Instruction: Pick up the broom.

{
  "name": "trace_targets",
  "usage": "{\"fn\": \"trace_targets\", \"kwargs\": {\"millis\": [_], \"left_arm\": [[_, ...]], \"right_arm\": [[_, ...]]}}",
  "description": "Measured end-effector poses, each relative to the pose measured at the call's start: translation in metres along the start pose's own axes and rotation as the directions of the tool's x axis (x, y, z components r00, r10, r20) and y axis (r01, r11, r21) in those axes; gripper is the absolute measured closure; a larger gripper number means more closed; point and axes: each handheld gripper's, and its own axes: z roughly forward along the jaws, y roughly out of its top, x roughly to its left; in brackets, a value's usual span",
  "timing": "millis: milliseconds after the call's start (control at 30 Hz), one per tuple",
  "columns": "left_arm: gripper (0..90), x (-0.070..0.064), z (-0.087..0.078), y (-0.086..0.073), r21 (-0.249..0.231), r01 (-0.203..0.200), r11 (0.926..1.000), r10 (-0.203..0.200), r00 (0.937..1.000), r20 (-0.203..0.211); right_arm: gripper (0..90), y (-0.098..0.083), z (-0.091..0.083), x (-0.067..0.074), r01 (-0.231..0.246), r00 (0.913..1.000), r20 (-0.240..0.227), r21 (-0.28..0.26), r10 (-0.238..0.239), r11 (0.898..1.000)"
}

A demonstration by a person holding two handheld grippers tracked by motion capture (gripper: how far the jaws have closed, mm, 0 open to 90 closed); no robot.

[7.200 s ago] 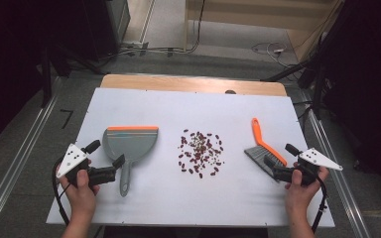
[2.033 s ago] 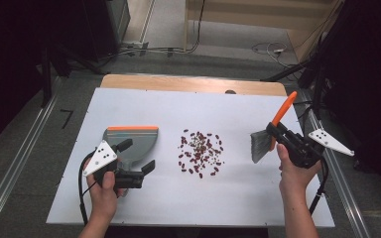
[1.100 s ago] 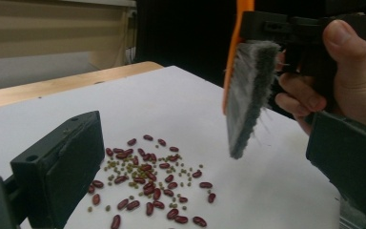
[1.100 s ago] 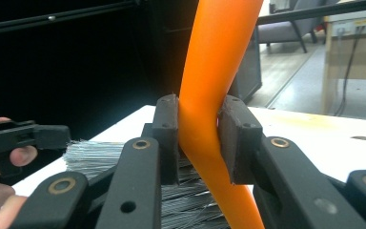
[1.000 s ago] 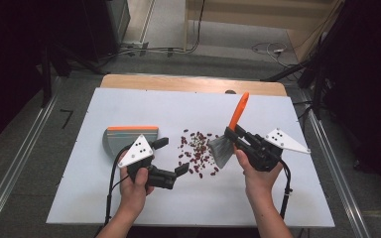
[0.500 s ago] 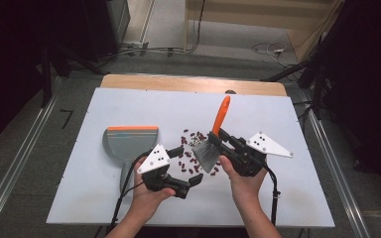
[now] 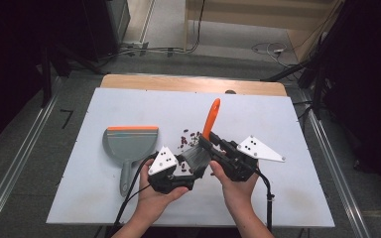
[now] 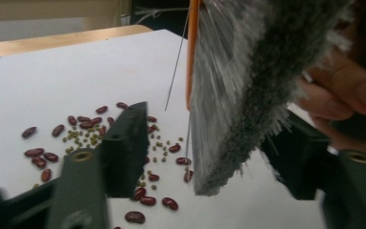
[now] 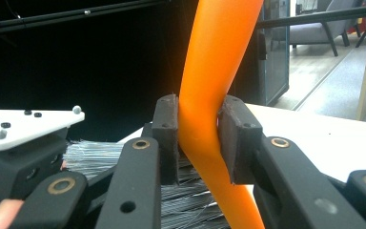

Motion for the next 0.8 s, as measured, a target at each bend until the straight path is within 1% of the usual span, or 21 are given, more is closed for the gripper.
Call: {"fn": "trace_targets", "kwargs": {"millis": [33,67,100,133,167,233,267,333,367,400,433,467,500,533,600,633,667,700,733,767,800], "left_arm": [[40.5,0.000,0.000,0.000,0.003,-0.005,1.0000,0.005,0.9999,0.012],[44.1,-0.001,0.000,-0.001,0.001,-0.014,0.9999,0.014,0.9998,0.011],[51.7,-0.001,0.000,-0.001,-0.005,-0.016,0.9999,0.016,0.9997,0.019],[56.0,-0.003,0.000,-0.001,-0.010,-0.027,0.9996,0.027,0.9993,0.027],[62.2,-0.003,-0.001,-0.001,-0.015,-0.034,0.9993,0.035,0.9990,0.029],[72.0,-0.003,-0.003,0.000,-0.021,-0.035,0.9991,0.036,0.9992,0.017],[76.6,-0.003,-0.003,0.000,-0.021,-0.035,0.9991,0.036,0.9992,0.017],[81.7,0.000,-0.006,0.002,-0.020,-0.031,0.9993,0.031,0.9994,0.012],[83.2,0.001,-0.006,0.002,-0.013,-0.033,0.9994,0.033,0.9994,0.007],[84.0,0.002,-0.007,0.002,-0.004,-0.038,0.9993,0.038,0.9992,0.014],[84.5,0.002,-0.007,0.002,-0.004,-0.038,0.9993,0.038,0.9992,0.014],[84.8,0.004,-0.008,0.003,0.006,-0.045,0.9990,0.045,0.9989,0.015],[85.0,0.004,-0.009,0.003,0.005,-0.046,0.9989,0.046,0.9988,0.019],[85.2,0.005,-0.010,0.004,0.008,-0.051,0.9987,0.051,0.9984,0.024],[85.4,0.006,-0.010,0.005,0.006,-0.054,0.9985,0.054,0.9980,0.032],[85.4,0.009,-0.013,0.007,0.007,-0.063,0.9980,0.062,0.9973,0.039],[85.5,0.011,-0.015,0.008,0.006,-0.064,0.9980,0.063,0.9970,0.045],[85.5,0.011,-0.015,0.008,0.006,-0.064,0.9980,0.063,0.9970,0.045],[85.5,0.014,-0.018,0.008,0.005,-0.065,0.9979,0.065,0.9968,0.048],[85.5,0.016,-0.020,0.009,-0.002,-0.065,0.9979,0.065,0.9966,0.050],[85.6,0.019,-0.023,0.010,-0.005,-0.064,0.9979,0.065,0.9964,0.055]], "right_arm": [[68.8,0.000,0.000,0.000,0.000,1.0000,0.000,0.000,0.000,1.000],[68.8,0.000,0.000,0.001,0.000,1.0000,-0.003,0.000,0.000,1.000],[68.8,-0.001,0.001,0.003,0.007,1.0000,-0.006,-0.002,-0.007,1.000],[68.8,-0.001,0.001,0.005,0.005,1.0000,-0.008,-0.002,-0.005,1.000],[68.8,0.000,0.001,0.006,0.007,0.9999,-0.011,-0.003,-0.007,1.000],[68.7,0.000,0.000,0.008,0.014,0.9999,-0.006,-0.005,-0.015,1.000],[68.8,0.000,0.000,0.007,0.011,0.9999,-0.006,-0.003,-0.011,1.000],[68.6,-0.001,0.000,0.007,0.004,1.0000,-0.005,-0.005,-0.005,1.000],[68.5,-0.001,0.001,0.008,0.007,1.0000,0.001,-0.002,-0.007,1.000],[68.4,-0.001,0.001,0.008,0.009,1.0000,0.002,-0.001,-0.009,1.000],[68.4,-0.001,0.002,0.007,0.012,0.9999,-0.004,0.003,-0.012,1.000],[68.1,-0.001,0.002,0.006,0.013,0.9998,-0.013,0.009,-0.013,1.000],[67.6,-0.001,0.003,0.005,0.008,0.9997,-0.025,0.015,-0.007,1.000],[66.6,0.000,0.003,0.002,0.014,0.9992,-0.038,0.018,-0.013,1.000],[58.9,0.003,0.002,-0.002,0.024,0.9970,-0.074,0.011,-0.023,1.000],[56.0,0.004,0.001,-0.005,0.022,0.9955,-0.092,0.015,-0.021,1.000],[53.1,0.006,0.000,-0.009,0.021,0.9945,-0.103,0.019,-0.019,1.000],[53.1,0.006,0.000,-0.009,0.021,0.9945,-0.103,0.019,-0.019,1.000],[48.3,0.010,-0.003,-0.017,0.022,0.9913,-0.130,0.018,-0.019,1.000],[48.3,0.010,-0.003,-0.017,0.022,0.9913,-0.130,0.018,-0.019,1.000],[47.2,0.011,-0.004,-0.021,0.028,0.9908,-0.133,0.024,-0.024,0.999]]}}
